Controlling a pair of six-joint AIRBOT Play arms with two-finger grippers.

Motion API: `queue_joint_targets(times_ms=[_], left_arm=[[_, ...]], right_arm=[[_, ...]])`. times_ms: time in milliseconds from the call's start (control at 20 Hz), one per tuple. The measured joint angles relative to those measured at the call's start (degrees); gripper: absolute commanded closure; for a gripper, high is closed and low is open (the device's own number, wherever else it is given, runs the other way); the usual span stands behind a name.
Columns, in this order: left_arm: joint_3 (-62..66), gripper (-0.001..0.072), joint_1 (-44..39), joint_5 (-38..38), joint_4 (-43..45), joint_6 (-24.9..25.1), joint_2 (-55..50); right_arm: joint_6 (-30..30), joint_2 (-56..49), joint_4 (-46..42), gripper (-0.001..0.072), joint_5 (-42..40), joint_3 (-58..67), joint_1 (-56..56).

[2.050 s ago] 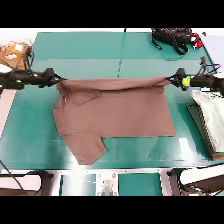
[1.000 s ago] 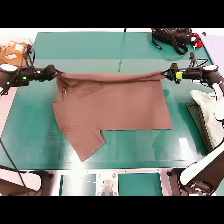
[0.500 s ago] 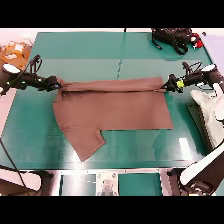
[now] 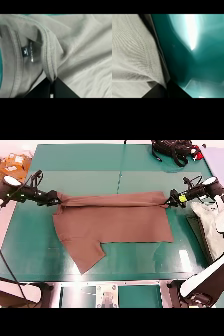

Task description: Fold the shirts.

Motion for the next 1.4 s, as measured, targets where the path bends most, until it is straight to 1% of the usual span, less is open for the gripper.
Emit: queue_joint_targets(times_ms=[300, 500, 700, 750, 800, 850, 900, 950, 1000, 1050, 1250, 1350, 1400], left_arm=[[0.0, 0.0684, 0.0, -1.49, 1.22, -4.04, 0.0], [0.22, 0.0684, 0.02, -2.25, 1.75, -5.4, 0.07], [-0.68, 0.0681, 0.02, -2.32, 2.56, -6.29, 0.07], [-1.16, 0.0669, 0.02, -2.34, 2.69, -6.51, 0.07], [-1.57, 0.0669, 0.02, -2.4, 2.75, -6.82, 0.07], [-1.84, 0.0612, 0.02, -2.84, 2.84, -7.02, 0.07], [-1.95, 0.0209, 0.02, -3.65, 2.86, -7.39, 0.09], [-1.81, 0.0086, 0.02, -4.9, 2.93, -7.82, 0.11], [-1.42, 0.0092, 0.09, -6.58, 2.99, -8.52, 0.13], [-0.79, 0.0114, 0.22, -8.76, 3.06, -8.96, 0.13], [1.07, 0.0114, 1.2, -19.74, 6.91, -12.59, 0.94], [-0.55, 0.0114, 1.46, -23.93, 11.19, -14.21, 3.72], [-2.36, 0.0114, 1.53, -24.61, 12.92, -14.86, 5.81]], right_arm=[[0.15, 0.46, 1.38, 0.0697, 3.8, 0.09, -0.02], [0.15, 0.85, 2.14, 0.0697, 6.45, 0.66, -0.02], [0.15, 0.96, 2.34, 0.0692, 5.35, -0.52, 0.72], [0.15, 0.94, 2.38, 0.0601, 4.63, -0.94, 1.05], [0.15, 0.94, 2.36, 0.0436, 4.0, -1.22, 1.38], [0.15, 0.96, 2.4, 0.0412, 3.67, -1.25, 1.66], [0.24, 0.94, 2.36, 0.0411, 3.74, -0.87, 1.77], [0.59, 0.94, 2.21, 0.0365, 4.35, -0.13, 1.77], [0.79, 0.96, 2.16, 0.0197, 5.75, 0.85, 1.53], [1.05, 0.96, 2.08, 0.0156, 7.3, 1.97, 1.09], [4.15, 3.58, 1.01, 0.0156, 11.72, 3.39, -2.36], [5.16, 7.23, -0.59, 0.0157, 12.26, 0.63, -4.61], [5.53, 10.03, -1.31, 0.0156, 12.15, -2.19, -5.75]])
